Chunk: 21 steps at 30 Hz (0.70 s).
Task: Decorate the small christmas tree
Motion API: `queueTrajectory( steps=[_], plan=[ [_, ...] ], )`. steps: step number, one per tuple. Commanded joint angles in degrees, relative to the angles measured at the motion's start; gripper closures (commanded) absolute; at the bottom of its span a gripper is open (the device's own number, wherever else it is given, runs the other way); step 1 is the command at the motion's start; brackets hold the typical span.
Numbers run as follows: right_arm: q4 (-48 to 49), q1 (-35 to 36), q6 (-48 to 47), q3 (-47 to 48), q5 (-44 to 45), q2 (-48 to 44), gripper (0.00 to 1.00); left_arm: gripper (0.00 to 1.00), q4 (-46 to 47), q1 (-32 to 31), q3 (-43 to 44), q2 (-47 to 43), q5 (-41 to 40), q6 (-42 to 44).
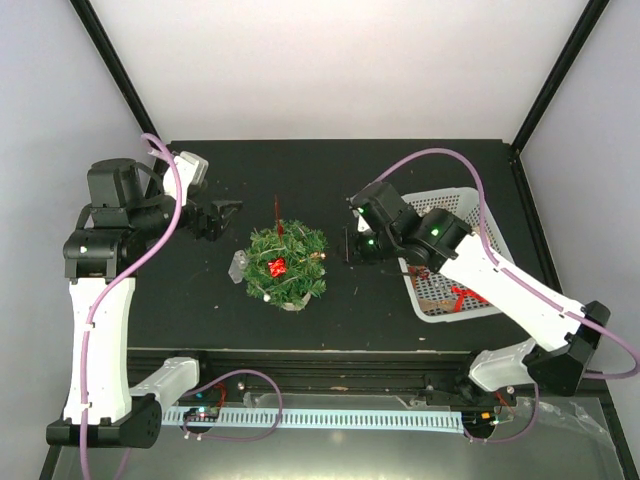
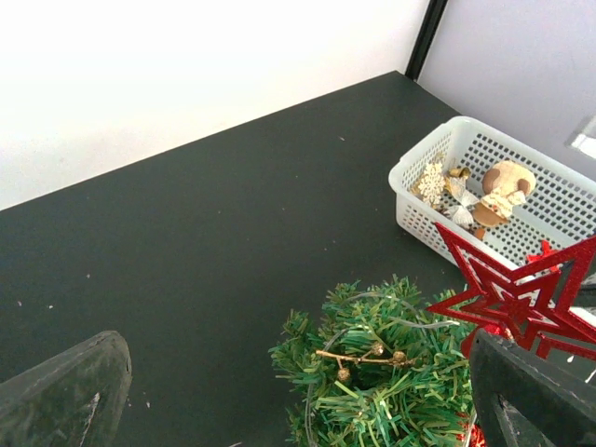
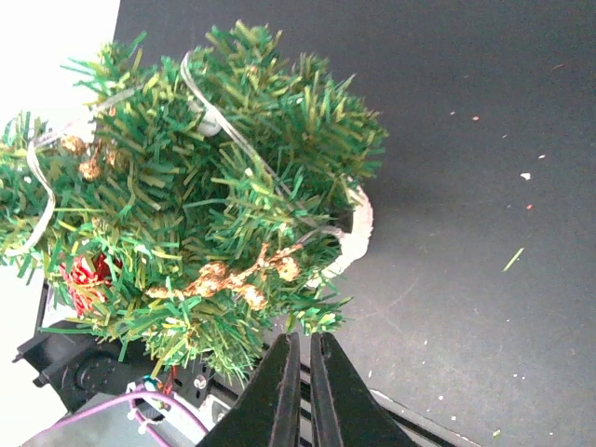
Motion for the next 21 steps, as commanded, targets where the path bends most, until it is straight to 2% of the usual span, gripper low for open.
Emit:
queueTrajectory(
  steps=[1,21],
  plan=[
    [0.36,1.57,-1.37,1.15,-2.61,2.19,0.91,0.01,0.69,0.81,0.52,0.02,1.14,-0.85],
    [2.8,1.61,-2.72,9.0,-6.69,11.28,0.92,0.01,0.96,1.07,0.39,0.68,1.52,-0.98]
  ],
)
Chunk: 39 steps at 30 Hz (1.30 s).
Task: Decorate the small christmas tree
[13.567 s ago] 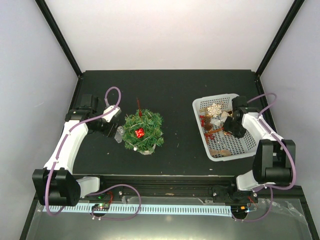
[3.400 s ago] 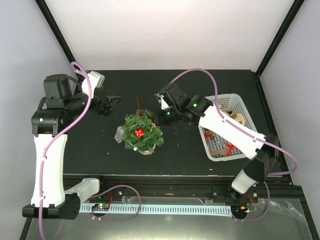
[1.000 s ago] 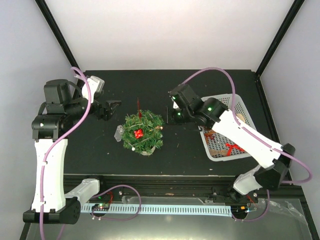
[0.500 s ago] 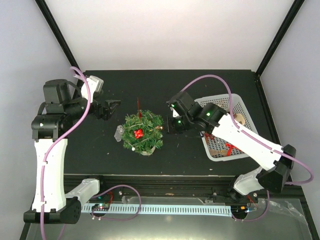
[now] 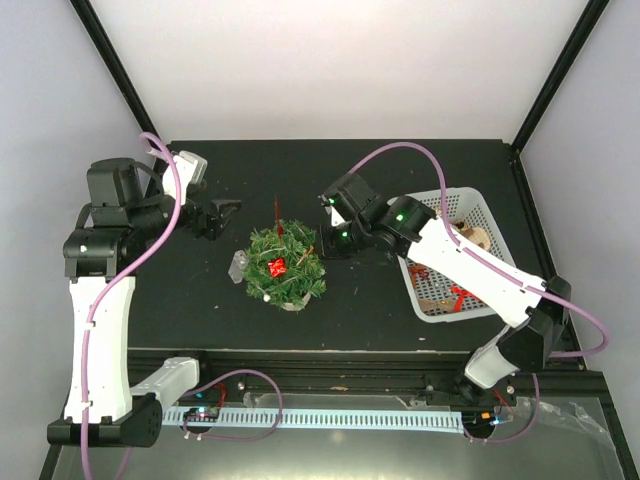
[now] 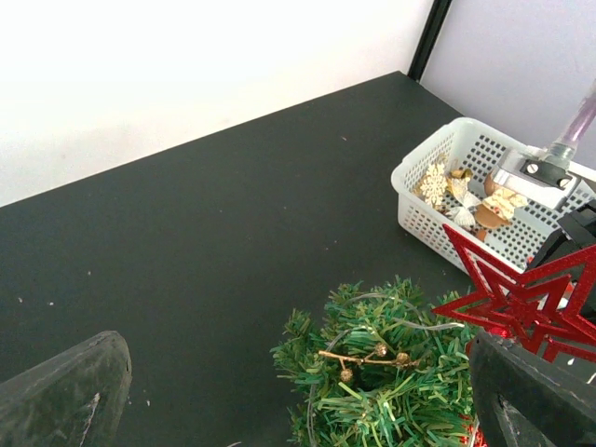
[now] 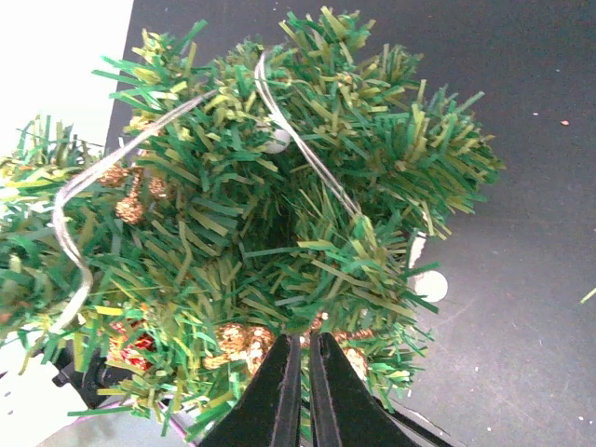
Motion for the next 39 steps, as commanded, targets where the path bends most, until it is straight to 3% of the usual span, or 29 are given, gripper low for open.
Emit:
queueTrajectory(
  steps=[1,17,39],
  plan=[
    [1.5,0.24,-1.12,2.19,-1.65,0.74,0.92,0.01,0.93,0.5,0.36,0.56,1.41,-0.72],
    [1.76,0.31,-2.2,3.19,-3.75,2.47,0.92,0.01,1.19,1.01,0.72,1.96,2.66,-0.83],
    [-1.66,0.0,-1.5,4.76,3.93,0.3,0.85,0.01,0.76,1.25,-0.24,0.75,2.65,-0.45]
  ],
)
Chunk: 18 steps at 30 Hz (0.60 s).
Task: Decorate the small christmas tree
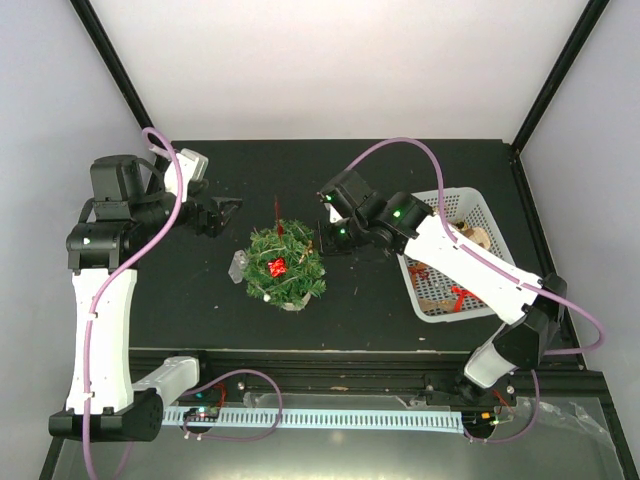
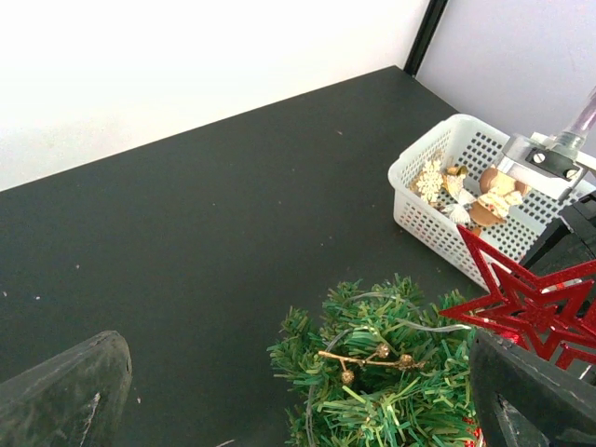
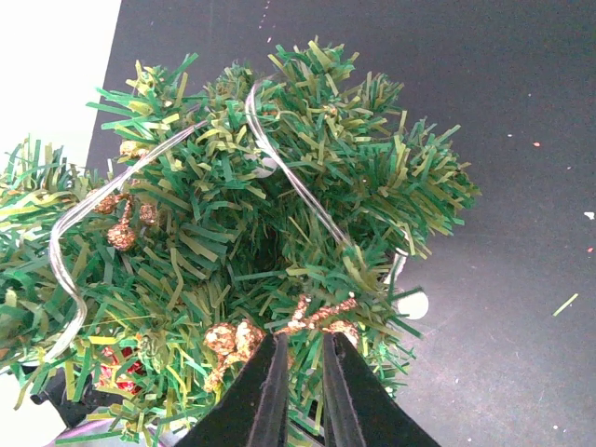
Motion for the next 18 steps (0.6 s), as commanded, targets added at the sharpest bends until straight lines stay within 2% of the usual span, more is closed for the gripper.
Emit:
queueTrajectory(
  steps=[1,6,13,18],
  plan=[
    [-0.41,-0.04,-0.35,1.87,1.43,-1.51,0.84,0.01,0.74,0.47,-0.08,-0.98,1.17,-0.43],
    [0.4,-0.09,-0.35,2.08,0.18,-0.77,0.81,0.01,0.76,0.52,-0.4,-1.25,1.23,-0.41],
    [-0.16,-0.18,0.25,3.63,1.96,-0.81,0.67,0.01,0.91,0.48,-0.78,-1.51,1.28,-0.41],
    [-1.33,-0.65,0.83,3.88,4.27,-1.26,0.66,0.01,0.91,0.52,-0.88,-1.64,1.33,-0.45]
  ],
)
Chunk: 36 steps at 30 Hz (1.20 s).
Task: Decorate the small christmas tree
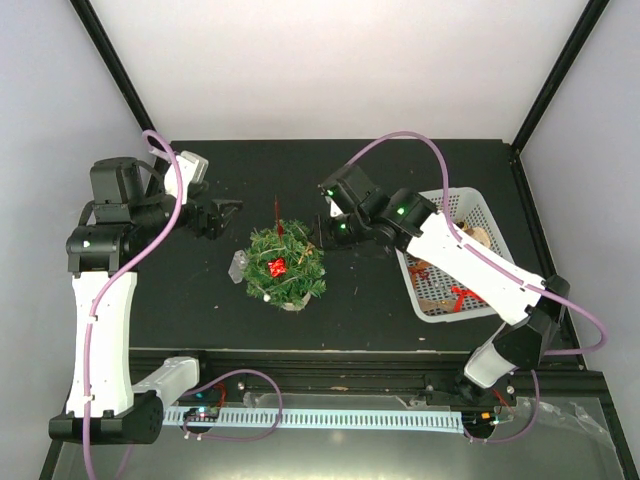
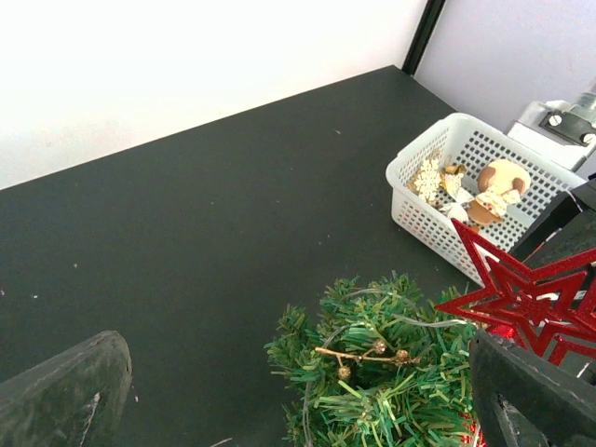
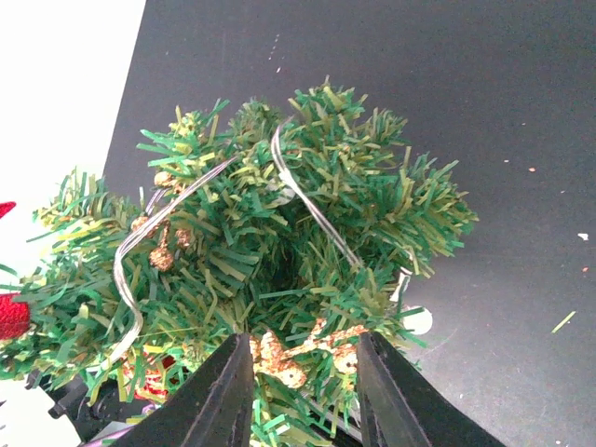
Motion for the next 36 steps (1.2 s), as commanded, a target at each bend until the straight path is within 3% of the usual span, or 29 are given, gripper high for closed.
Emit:
queueTrajectory(
  steps=[1,9,18,29,36],
  plan=[
    [-0.91,-0.69,0.69,1.19,3.22,-1.43,0.66,0.01,0.91,0.46,-0.05,-0.82,1.16,-0.43],
    [-6.59,-5.07,3.18,-0.6,10.53,-4.05,0.66,0.01,0.66,0.48,0.39,-0.92,0.77,0.19],
    [-1.87,-23.98,-3.08,-21.04,6.04,-15.56,0.63,0.01,0.46,0.45,0.81,0.0,0.21,0.65],
    [10.68,-33.66,-5.65,-42.36,-1.0,-15.29,0.63,0.01,-3.18,0.44,3.0,3.16,-2.36,5.19],
    [17.1,-35.24,-6.5,-44.43,-1.75,-8.03,0.65,0.01,-4.89,0.34,4.2,4.67,-3.2,6.47]
  ],
)
